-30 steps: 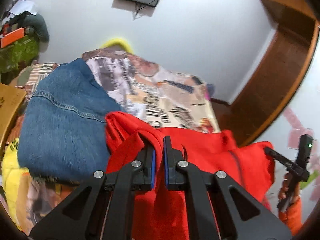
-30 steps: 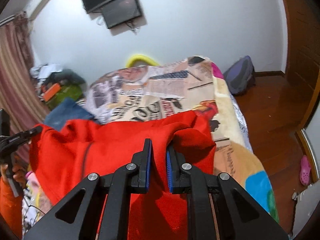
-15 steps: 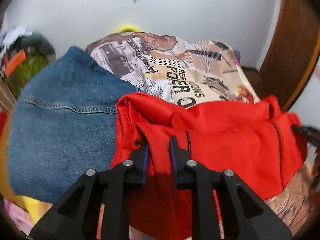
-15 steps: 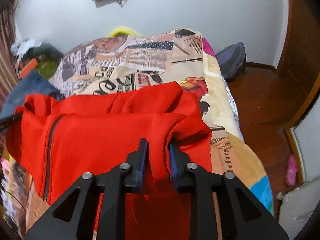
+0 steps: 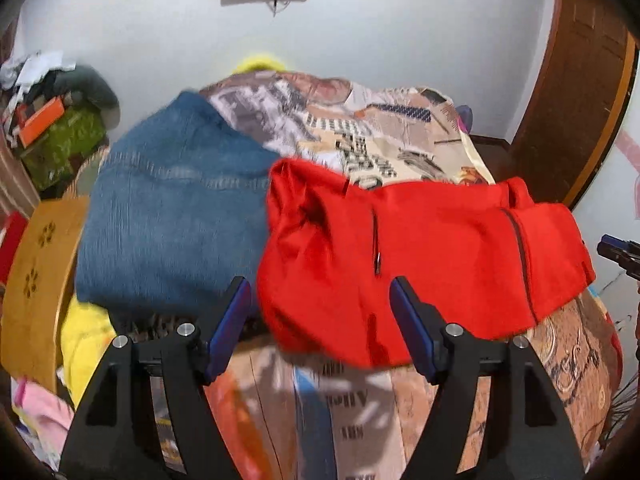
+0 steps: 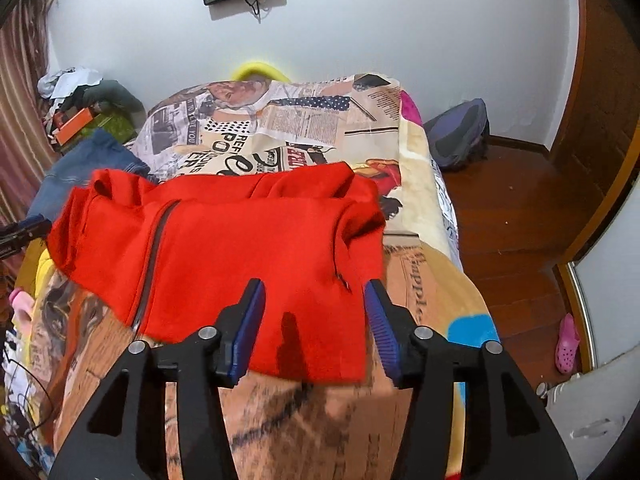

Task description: Fold large clothes

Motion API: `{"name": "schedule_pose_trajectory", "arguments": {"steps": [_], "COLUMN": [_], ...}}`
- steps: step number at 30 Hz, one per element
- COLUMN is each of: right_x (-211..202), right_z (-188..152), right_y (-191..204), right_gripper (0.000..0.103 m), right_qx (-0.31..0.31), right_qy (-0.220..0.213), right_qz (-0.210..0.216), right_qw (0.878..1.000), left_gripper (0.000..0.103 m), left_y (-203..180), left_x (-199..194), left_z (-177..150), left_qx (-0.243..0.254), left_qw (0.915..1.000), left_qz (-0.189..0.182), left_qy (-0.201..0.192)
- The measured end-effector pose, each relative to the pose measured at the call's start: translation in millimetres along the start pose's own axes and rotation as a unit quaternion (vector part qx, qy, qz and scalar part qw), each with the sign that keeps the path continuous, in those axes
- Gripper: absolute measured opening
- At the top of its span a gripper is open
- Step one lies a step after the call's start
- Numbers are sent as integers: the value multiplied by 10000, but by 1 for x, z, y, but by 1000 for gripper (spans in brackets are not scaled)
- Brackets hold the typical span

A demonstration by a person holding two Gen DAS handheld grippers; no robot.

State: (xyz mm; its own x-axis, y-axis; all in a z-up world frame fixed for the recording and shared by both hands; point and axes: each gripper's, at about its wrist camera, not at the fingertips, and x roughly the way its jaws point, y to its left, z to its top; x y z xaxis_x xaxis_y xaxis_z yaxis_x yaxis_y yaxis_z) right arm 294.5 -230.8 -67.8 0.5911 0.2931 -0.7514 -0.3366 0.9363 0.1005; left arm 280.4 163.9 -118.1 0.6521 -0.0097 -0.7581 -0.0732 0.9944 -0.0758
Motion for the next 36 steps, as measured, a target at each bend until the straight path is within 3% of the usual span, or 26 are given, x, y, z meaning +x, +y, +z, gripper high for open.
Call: {"name": "schedule_pose_trajectory", "arguments": {"steps": [7,14,19,24,32,35,36], "right_x": [3,18,33,48,44,45,44], "right_z": [-22,-28,-26,-28,-38,-40,-40], "right_y": [-6,-4,0,-4,-28,-28,-26], "right_gripper": [48,48,48,48,48,48,43], "right_qx": [227,406,324,341,797,878,874], "right_qy": [252,433,484,579,574,597,593], "right_qz": [45,239,256,41,63,391,543], "right_qw": [9994,9980,9980,9977,9951,9936,9929], "left_gripper": [71,70,45,13,7,7,7], "left_y": [5,-18,-26,-26,-33,-41,-45], "left_x": [11,35,51,56,35,23,20], "left_z": [-27,-33,-31,-30,-25,-19,-16], "left_qx": [-463,-443,-498,-580,-365,-262,-219], "left_qw": [9968,9939,9921,9924,9933,9929,9928], "left_qz": [-527,-825,-937,-859,-1002,-1120,-1154], "left_qy": [375,589,666,662,450,309,245]}}
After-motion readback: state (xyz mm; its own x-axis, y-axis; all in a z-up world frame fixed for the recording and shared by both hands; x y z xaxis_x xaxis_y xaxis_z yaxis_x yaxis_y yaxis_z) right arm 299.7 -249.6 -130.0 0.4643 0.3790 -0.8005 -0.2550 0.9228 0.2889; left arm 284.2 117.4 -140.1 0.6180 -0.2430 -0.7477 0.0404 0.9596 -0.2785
